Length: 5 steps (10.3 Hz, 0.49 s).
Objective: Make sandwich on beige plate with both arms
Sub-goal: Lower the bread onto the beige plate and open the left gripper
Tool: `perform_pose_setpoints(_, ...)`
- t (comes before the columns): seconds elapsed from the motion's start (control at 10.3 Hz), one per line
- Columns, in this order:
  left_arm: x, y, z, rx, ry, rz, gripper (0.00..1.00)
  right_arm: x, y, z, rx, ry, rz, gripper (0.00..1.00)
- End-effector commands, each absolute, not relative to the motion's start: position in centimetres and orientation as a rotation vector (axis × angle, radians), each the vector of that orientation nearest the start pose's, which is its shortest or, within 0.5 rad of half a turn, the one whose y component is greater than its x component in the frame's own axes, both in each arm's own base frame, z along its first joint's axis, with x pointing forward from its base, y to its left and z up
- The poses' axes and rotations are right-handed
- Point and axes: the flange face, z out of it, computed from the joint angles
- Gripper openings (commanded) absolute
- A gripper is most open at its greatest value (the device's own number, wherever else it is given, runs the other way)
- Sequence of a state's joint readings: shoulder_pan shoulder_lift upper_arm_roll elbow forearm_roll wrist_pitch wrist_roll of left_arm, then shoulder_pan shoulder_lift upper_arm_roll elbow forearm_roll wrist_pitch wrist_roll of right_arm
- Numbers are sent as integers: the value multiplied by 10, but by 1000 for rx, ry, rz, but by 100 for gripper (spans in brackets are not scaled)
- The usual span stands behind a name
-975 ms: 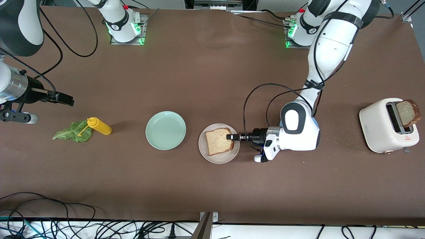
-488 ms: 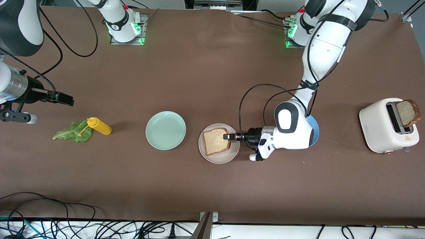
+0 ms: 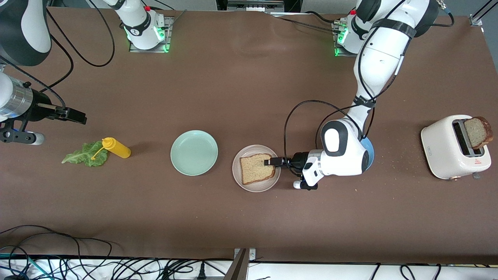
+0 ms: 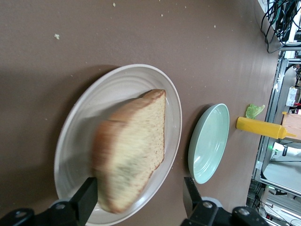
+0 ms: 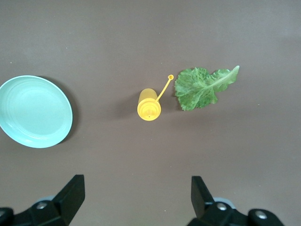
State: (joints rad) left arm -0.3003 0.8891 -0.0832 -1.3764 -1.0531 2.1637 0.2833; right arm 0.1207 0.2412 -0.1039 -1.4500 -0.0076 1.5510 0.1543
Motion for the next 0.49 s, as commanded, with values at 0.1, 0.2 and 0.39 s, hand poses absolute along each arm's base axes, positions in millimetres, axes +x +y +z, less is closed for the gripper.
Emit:
perform_pose_setpoints(0.1,687,-282,206,2323,55,-146,83,616,16,542,-3154,212,216,100)
perform_pose_setpoints(0.2,691,-273,217,2372,62,-149,90,616,16,542,-3154,212,216,100)
perform_pose_setpoints(0.39,696,-250,249,2498,119,-205,100,616,16,542,-3154,212,214,100)
